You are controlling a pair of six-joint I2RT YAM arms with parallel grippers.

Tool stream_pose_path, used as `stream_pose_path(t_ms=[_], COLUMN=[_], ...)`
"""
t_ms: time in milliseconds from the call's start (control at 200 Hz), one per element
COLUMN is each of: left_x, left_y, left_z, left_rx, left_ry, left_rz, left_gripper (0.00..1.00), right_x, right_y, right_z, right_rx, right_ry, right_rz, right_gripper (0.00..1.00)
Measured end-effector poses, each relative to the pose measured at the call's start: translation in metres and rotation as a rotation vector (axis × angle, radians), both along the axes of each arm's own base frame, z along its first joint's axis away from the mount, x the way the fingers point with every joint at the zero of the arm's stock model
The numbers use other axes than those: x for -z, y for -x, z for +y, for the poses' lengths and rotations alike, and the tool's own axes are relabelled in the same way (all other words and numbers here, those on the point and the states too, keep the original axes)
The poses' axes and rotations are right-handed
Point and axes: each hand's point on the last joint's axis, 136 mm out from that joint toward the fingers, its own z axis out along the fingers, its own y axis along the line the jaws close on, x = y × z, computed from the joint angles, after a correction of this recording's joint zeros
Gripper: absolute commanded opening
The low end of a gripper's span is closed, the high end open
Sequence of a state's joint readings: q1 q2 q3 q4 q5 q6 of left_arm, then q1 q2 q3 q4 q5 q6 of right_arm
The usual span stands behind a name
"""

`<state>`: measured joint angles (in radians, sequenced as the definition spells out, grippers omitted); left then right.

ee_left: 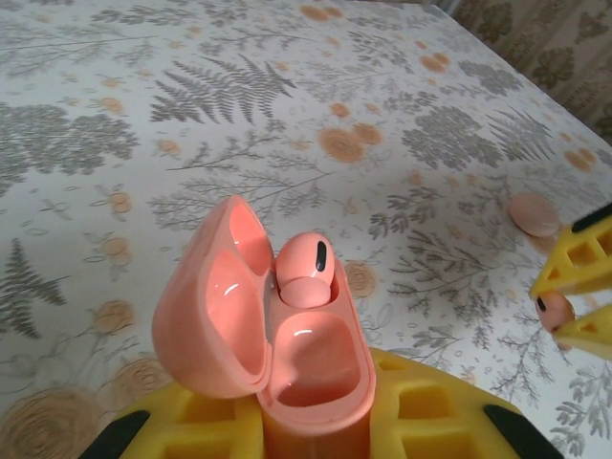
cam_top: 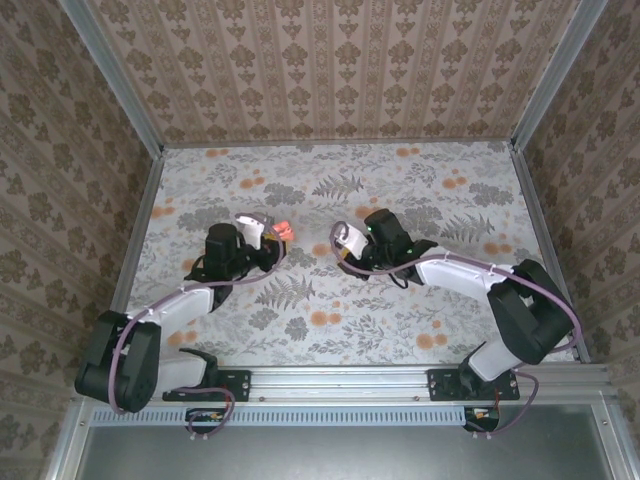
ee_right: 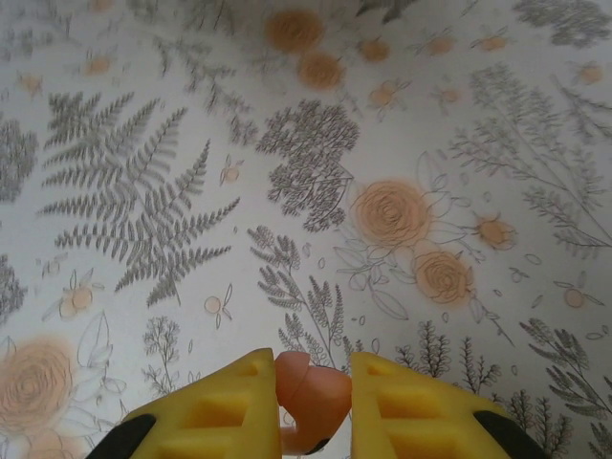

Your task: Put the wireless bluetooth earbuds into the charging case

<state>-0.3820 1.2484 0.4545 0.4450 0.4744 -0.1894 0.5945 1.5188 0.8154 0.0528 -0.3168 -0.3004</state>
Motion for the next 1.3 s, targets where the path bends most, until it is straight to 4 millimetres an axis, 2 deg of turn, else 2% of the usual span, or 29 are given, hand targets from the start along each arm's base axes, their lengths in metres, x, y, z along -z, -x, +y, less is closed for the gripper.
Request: stream_pose_path(t_ms=[140,350,465,645,1090,1300], left_x=[0.001,0.019,0.02,0.011,0.012,-0.008], left_y=[0.004,0.012,0.016,0.011,0.015,0.019], left_z=[-0.018,-0.045,-0.056,-0.06,-0.069,-0.081], left_rx=[0.071,0.17,0.216,0.223,0.282,0.349], left_ry=[0.012,0.014,0.018,0.024,0.052,0.103], left_rz=[-0.033,-0.021,-0.024,-0.052,-0.037,-0.087], left_gripper=[0.18,0.18,0.18,0.18,0.18,0.18], right_x=[-0.006,-0.015,-0.02,-0.032,-0.055,-0.067], right_y=[-0.004,-0.011,-0.012,-0.013,-0.017,-0.019], right_z=[-0.005,-0.004,-0.003,-0.003,-0.001,0.0], right_rx=[0.057,0.101,0.113,0.129,0.137,0.137], right_ry=[-0.1,-0.207,-0.244,-0.296,-0.368,-0.398], right_rz=[-0.004,-0.007,-0.01,-0.029,-0.09,-0.12], right_gripper=[0.19,0.19,0.19,0.19,0.19,0.19])
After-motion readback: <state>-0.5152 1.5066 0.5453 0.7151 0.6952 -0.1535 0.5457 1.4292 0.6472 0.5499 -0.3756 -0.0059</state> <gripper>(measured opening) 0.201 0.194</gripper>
